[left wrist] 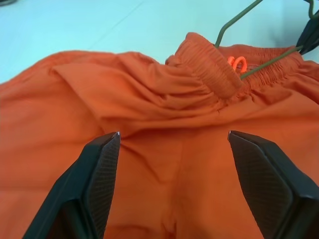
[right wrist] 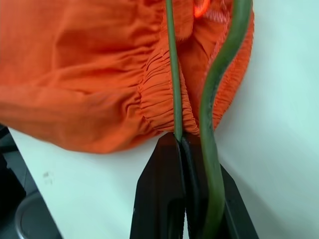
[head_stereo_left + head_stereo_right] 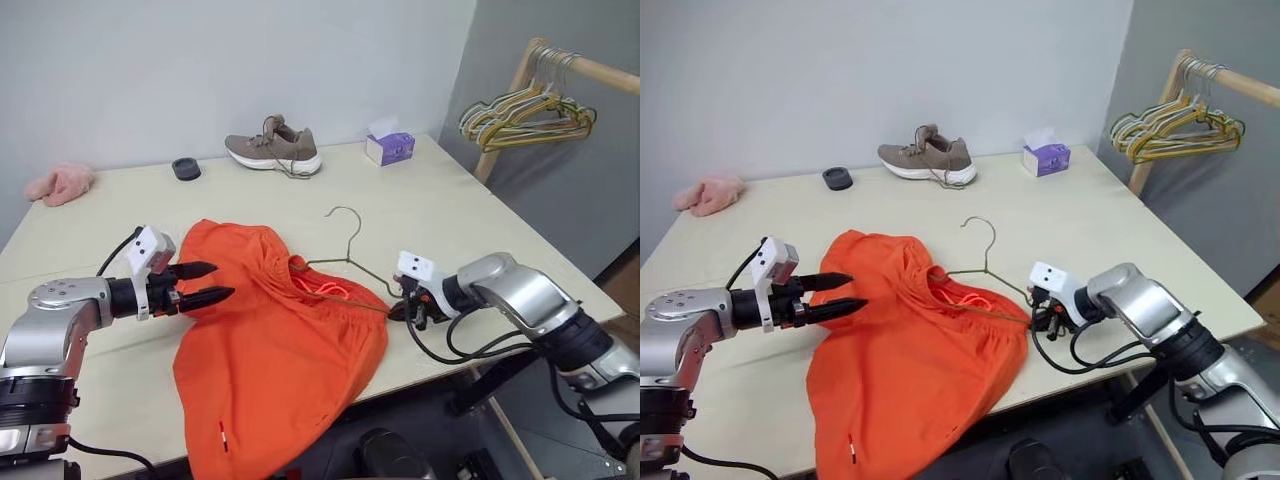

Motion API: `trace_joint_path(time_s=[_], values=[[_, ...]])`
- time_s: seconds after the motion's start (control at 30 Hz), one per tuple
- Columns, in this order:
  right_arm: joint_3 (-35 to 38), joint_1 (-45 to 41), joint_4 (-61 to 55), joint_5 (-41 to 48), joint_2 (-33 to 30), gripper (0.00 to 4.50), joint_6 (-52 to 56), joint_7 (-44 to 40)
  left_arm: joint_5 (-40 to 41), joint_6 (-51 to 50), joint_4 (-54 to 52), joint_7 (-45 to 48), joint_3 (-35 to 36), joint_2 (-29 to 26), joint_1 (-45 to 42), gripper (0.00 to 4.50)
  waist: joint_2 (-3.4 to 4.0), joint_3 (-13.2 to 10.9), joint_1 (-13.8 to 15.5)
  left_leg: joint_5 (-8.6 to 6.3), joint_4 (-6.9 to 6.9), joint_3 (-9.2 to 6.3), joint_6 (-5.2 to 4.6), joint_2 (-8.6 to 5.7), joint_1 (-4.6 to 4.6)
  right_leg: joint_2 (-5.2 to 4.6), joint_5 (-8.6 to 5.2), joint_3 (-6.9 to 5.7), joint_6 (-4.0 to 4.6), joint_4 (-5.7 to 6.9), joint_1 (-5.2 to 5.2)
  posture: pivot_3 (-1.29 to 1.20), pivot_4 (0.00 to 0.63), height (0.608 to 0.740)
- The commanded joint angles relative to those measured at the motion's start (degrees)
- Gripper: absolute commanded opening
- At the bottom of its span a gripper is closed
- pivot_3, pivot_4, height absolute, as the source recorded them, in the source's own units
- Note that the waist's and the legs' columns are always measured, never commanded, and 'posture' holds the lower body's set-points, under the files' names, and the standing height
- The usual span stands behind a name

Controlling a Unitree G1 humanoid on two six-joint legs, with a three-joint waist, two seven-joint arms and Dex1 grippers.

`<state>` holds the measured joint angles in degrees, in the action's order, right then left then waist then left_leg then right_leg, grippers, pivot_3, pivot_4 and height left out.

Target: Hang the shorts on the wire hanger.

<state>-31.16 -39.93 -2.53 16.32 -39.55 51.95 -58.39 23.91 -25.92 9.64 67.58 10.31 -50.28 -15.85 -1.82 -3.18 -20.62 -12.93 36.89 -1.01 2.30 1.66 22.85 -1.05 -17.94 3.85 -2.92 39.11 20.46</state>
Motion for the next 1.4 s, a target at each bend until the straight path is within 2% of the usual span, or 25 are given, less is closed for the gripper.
trace_joint_path(time_s=[0.03,0.3,0.53,0.77,1.13,1.23,1.4], values=[[4.39,-2.07,-2.97,-0.46,0.93,0.0,-2.31,0.83,0.12,0.95,-0.21,-1.82,1.1,0.44,-2.38,3.65,0.0,0.0,0.06,0.0,0.0,-0.01,0.0,0.0,0.01,-0.01,0.01,-0.02,0.0,0.0,0.0,-0.31,0.0,0.74],[7.89,-1.18,-10.36,-1.03,4.37,0.0,-5.06,4.9,1.14,0.8,1.35,-3.1,1.77,1.21,-5.71,3.65,0.0,0.0,0.0,0.0,0.0,-0.06,0.0,-0.01,0.01,-0.02,0.03,-0.06,-0.05,0.02,-0.01,-0.33,0.0,0.74],[5.87,0.97,-13.63,-5.44,2.25,0.0,-10.97,4.84,1.71,0.43,2.44,0.34,0.95,-0.22,-9.0,3.65,0.0,0.0,0.03,0.0,0.01,-0.07,0.0,-0.06,0.03,-0.02,0.04,-0.09,-0.04,0.01,-0.01,-0.33,0.0,0.74],[4.52,2.15,-13.51,-10.11,1.15,0.0,-16.83,3.87,-1.28,2.52,0.06,8.03,-4.6,-3.89,-8.88,3.65,0.01,0.0,-0.18,0.0,0.0,-0.06,0.01,-0.05,0.01,-0.01,0.03,-0.08,-0.05,0.03,-0.01,-0.34,0.0,0.74],[4.55,1.93,-13.96,-12.54,1.64,0.0,-21.21,1.85,-7.86,9.07,5.45,10.02,-11.09,-2.33,-11.88,3.65,0.0,0.0,-0.24,0.0,0.01,-0.06,0.01,-0.05,0.0,0.0,0.03,-0.09,-0.05,0.04,-0.02,-0.34,0.0,0.74],[4.83,1.82,-14.5,-12.52,1.89,0.0,-21.23,1.18,-7.63,8.47,6.1,10.37,-11.55,-1.41,-12.48,3.06,0.0,0.0,-0.25,0.0,0.01,-0.07,0.0,-0.05,0.0,-0.01,0.03,-0.09,-0.05,0.04,-0.02,-0.35,0.0,0.74],[5.15,1.65,-15.09,-12.7,2.47,0.0,-21.6,0.98,-6.68,7.18,4.55,11.87,-12.24,-0.76,-11.85,1.5,0.0,0.0,-0.28,0.0,0.01,-0.07,0.01,-0.04,0.01,-0.01,0.04,-0.09,-0.03,0.04,-0.02,-0.35,0.0,0.74]])
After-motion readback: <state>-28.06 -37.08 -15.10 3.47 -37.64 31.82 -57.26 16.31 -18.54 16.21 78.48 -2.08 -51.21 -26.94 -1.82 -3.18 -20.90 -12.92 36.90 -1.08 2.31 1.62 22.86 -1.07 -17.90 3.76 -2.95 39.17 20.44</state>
